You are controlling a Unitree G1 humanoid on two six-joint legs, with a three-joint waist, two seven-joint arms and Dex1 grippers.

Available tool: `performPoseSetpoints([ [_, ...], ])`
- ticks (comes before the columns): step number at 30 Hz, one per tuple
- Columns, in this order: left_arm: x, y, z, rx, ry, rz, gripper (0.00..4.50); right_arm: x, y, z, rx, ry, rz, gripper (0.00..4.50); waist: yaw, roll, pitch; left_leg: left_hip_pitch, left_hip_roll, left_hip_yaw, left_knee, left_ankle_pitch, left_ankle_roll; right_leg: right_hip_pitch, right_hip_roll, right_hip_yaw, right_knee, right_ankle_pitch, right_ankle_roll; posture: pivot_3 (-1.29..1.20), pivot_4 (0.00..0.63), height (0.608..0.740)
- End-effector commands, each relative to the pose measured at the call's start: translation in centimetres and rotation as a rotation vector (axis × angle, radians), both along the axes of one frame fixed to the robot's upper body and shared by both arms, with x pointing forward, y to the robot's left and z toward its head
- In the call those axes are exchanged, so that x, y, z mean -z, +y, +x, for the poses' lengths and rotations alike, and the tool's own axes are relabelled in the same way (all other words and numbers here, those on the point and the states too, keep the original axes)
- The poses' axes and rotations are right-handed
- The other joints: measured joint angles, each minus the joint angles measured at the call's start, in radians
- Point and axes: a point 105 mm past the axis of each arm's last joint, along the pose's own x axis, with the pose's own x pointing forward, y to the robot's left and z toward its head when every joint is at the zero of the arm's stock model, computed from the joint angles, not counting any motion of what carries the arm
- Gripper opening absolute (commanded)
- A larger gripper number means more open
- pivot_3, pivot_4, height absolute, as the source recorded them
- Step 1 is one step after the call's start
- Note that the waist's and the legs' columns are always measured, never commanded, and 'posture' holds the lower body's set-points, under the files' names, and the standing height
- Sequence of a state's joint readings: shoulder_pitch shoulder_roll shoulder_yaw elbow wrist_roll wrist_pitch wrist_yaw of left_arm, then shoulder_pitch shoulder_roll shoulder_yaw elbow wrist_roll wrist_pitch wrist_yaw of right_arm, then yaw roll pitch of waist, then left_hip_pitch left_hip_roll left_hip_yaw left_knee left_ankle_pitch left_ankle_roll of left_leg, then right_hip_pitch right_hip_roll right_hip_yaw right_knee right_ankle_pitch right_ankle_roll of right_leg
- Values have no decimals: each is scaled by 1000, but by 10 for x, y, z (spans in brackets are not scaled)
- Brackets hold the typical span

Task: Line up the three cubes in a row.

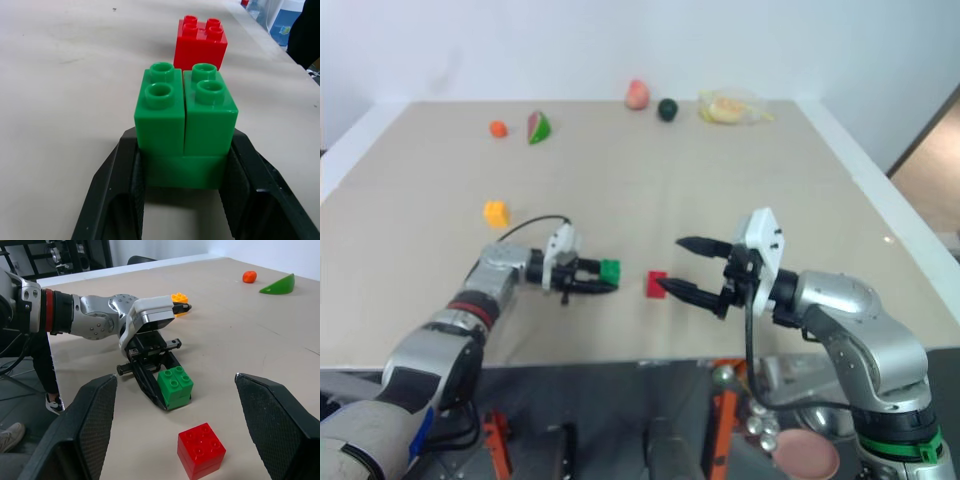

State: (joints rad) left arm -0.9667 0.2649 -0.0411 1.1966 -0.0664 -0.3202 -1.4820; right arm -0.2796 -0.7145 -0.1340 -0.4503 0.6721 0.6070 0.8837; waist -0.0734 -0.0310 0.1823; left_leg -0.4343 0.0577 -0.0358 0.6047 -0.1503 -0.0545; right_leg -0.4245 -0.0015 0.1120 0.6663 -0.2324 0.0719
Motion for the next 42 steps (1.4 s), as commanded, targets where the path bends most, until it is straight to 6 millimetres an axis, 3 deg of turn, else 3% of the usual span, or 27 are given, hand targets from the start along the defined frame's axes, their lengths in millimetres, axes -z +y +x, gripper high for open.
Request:
performPoseSetpoints([
  [1,-4,3,-1,16,-18,-6,1572,-12,0,-4,-7,-53,3,3888,0,0,0,0,0,0,0,0,0,0,0,0,0,0,0,0,150,740],
  [24,14,5,-19,69,33,-13,1572,-10,4,0,-30,-47,3,3888,0,0,0,1,0,0,0,0,0,1,0,0,0,-1,0,0,150,740],
  [32,4,10,-13,48,25,-4,1572,-9,4,-1,-31,-45,7,3888,-1,0,0,3,0,0,0,0,0,2,0,0,0,0,-1,0,150,740],
  [42,22,15,-11,4,-49,95,1572,-8,4,-1,-28,-49,10,3888,-2,0,0,5,0,0,0,1,2,4,0,0,0,-1,-5,0,150,740],
])
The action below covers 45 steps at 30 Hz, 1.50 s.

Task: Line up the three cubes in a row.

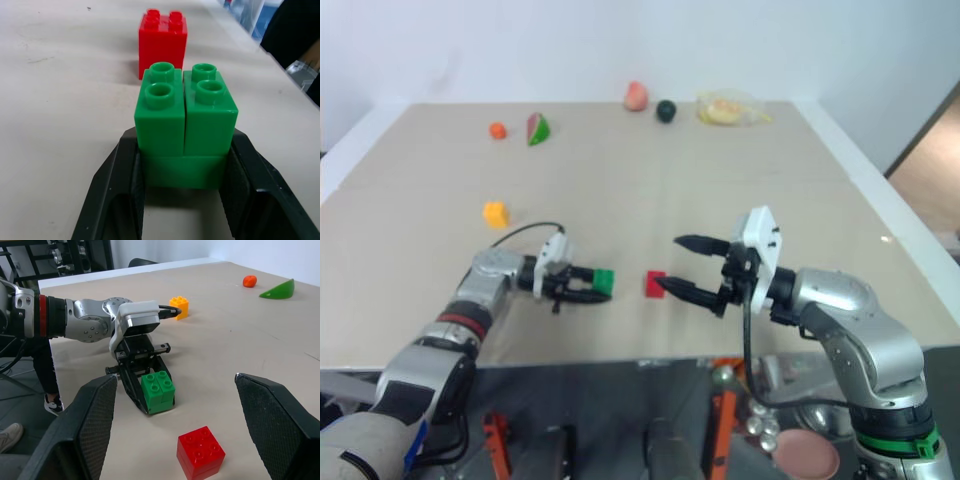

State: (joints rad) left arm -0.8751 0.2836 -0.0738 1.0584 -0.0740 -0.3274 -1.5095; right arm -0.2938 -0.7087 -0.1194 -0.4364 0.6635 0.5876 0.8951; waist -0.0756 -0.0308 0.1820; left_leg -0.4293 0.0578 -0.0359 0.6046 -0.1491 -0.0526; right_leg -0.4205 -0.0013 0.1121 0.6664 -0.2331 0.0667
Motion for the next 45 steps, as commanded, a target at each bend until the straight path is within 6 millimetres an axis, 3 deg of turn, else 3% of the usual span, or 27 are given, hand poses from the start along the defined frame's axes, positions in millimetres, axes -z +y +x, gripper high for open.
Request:
performPoseSetpoints([
  [1,17,12,1,-53,-7,84,1989,-7,1,-2,-12,-36,9,3888,0,0,0,1,0,0,0,0,0,1,0,0,0,0,0,0,150,740],
  [8,16,13,6,-89,-115,86,4416,-8,2,-2,-20,-38,6,3888,-3,0,0,7,0,0,0,1,2,5,0,0,0,3,-3,0,150,740],
  [9,15,13,7,-103,-136,85,4485,-7,2,-2,-21,-39,6,3888,-3,0,0,7,0,0,0,1,2,5,0,0,0,3,-3,0,150,740],
  [27,3,23,13,-148,-76,19,4485,-9,6,3,-48,-42,6,3888,-5,0,-1,6,0,0,-2,2,3,3,1,0,0,4,-4,0,150,740],
  [36,-1,10,18,-183,-97,-21,4485,-9,7,3,-50,-43,8,3888,-3,0,-1,5,0,0,-2,2,3,3,0,1,0,4,-3,0,150,740],
  [45,-1,10,18,-184,-88,-35,4485,-9,7,3,-50,-46,9,3888,-1,0,-1,4,-1,0,-2,2,3,3,0,1,-1,2,-2,0,150,740],
])
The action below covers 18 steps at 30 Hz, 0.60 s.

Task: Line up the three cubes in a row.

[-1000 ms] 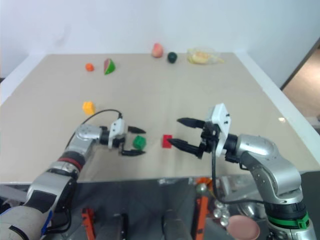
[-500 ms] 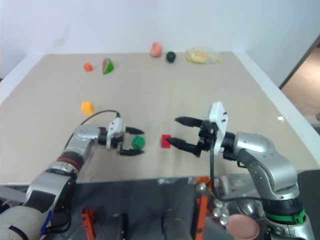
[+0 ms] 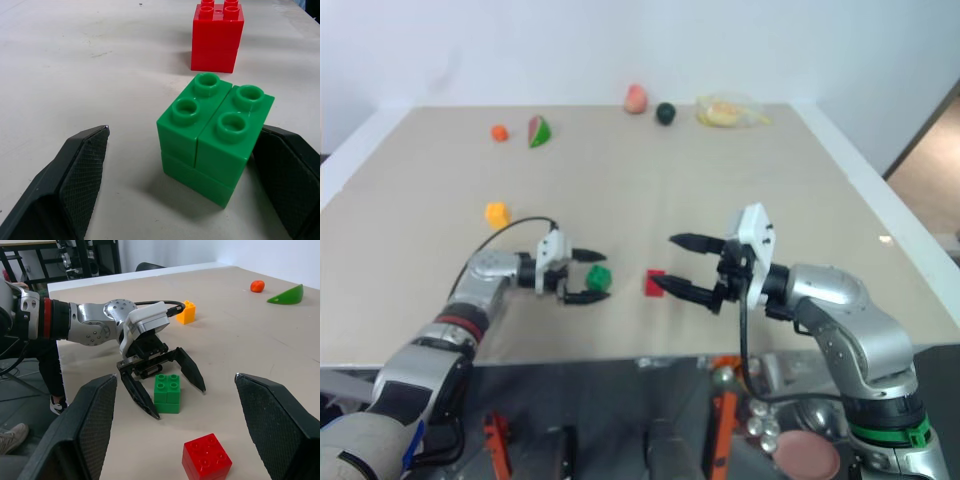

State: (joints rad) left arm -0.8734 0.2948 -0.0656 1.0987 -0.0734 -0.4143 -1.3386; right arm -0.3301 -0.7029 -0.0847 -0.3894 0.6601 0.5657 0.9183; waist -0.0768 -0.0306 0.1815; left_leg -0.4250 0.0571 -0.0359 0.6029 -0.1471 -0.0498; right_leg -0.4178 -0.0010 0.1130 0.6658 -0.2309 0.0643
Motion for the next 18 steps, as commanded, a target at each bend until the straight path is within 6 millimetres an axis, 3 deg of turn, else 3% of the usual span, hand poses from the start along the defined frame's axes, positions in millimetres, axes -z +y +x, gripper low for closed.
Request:
performPoseSetpoints([
  [1,0,3,1,-18,3,-12,4485,-10,2,-2,-19,-51,4,3888,0,0,0,0,0,0,0,0,0,0,0,0,0,0,0,0,150,740],
  [5,-7,9,-1,-2,18,-37,4485,-11,3,0,-23,-54,3,3888,0,0,0,0,0,0,0,0,0,-1,0,0,0,0,0,0,150,740],
  [11,-9,32,-21,102,132,9,4485,-13,4,1,-36,-63,6,3888,-7,0,0,-4,1,0,-2,0,0,-5,1,0,0,-1,0,0,150,740],
  [18,-16,52,-28,75,184,36,4485,-13,7,3,-48,-70,9,3888,-2,0,0,-6,1,-1,-2,0,-1,-6,1,0,0,-3,0,0,150,740],
])
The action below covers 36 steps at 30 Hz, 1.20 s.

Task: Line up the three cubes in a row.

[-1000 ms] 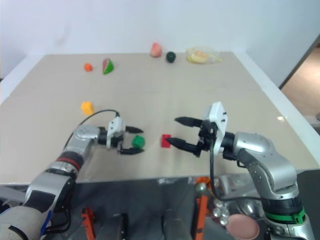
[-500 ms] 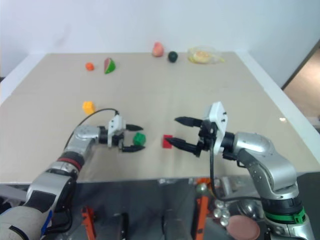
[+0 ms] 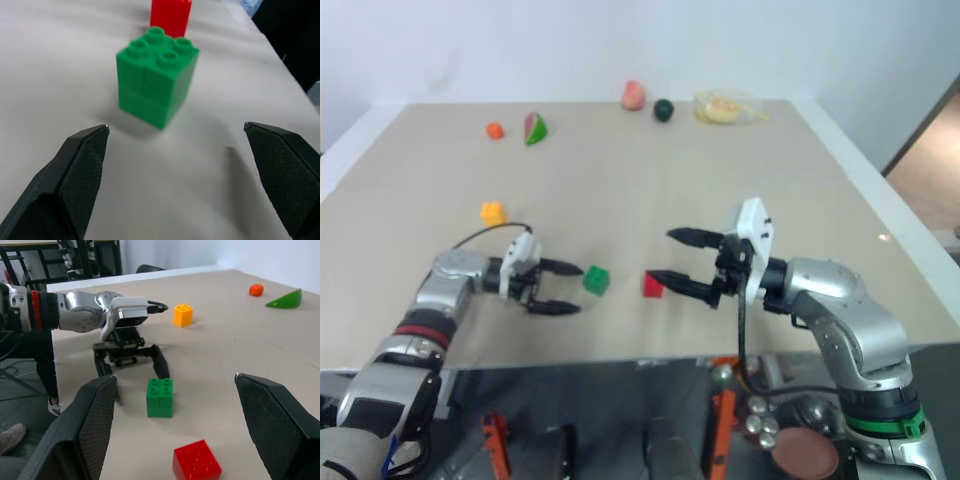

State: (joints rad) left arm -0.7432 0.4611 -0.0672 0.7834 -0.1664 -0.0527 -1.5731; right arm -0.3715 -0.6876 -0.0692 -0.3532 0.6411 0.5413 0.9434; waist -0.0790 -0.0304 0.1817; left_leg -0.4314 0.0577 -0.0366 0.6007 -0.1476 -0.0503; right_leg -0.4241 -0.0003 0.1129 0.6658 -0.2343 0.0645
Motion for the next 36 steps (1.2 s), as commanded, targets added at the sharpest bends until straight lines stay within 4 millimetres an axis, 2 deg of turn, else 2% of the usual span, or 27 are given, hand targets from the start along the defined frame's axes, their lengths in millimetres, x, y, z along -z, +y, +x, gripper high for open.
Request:
performPoseSetpoints([
  [1,-10,9,1,-26,-27,-3,4485,-9,4,-1,-26,-46,5,3888,1,0,0,0,0,0,0,0,0,0,0,0,0,0,0,0,150,740],
  [5,-10,18,6,-89,-83,12,4485,-9,5,-1,-30,-51,7,3888,0,0,0,0,0,0,0,0,0,0,0,0,0,0,0,0,150,740],
  [11,-6,23,24,-215,-245,67,4485,-10,8,0,-38,-58,7,3888,1,0,0,0,0,0,0,0,0,0,0,0,0,0,0,0,150,740],
  [17,-11,31,39,-344,-296,60,4485,-11,6,0,-36,-62,6,3888,4,0,0,0,0,0,1,0,0,0,0,0,0,1,0,0,150,740],
  [22,-6,24,41,-350,-307,66,4485,-11,6,0,-36,-63,6,3888,4,0,0,0,0,0,1,0,0,0,0,0,0,1,0,0,150,740],
  [30,-8,5,38,-289,-282,17,4485,-11,5,1,-33,-61,1,3888,17,0,0,0,-2,0,2,0,0,1,-2,0,0,1,0,0,150,740],
  [36,-15,15,44,-329,-300,26,4485,-10,4,0,-28,-59,1,3888,30,0,0,-1,-3,0,2,0,0,0,-2,0,0,0,1,0,150,740],
])
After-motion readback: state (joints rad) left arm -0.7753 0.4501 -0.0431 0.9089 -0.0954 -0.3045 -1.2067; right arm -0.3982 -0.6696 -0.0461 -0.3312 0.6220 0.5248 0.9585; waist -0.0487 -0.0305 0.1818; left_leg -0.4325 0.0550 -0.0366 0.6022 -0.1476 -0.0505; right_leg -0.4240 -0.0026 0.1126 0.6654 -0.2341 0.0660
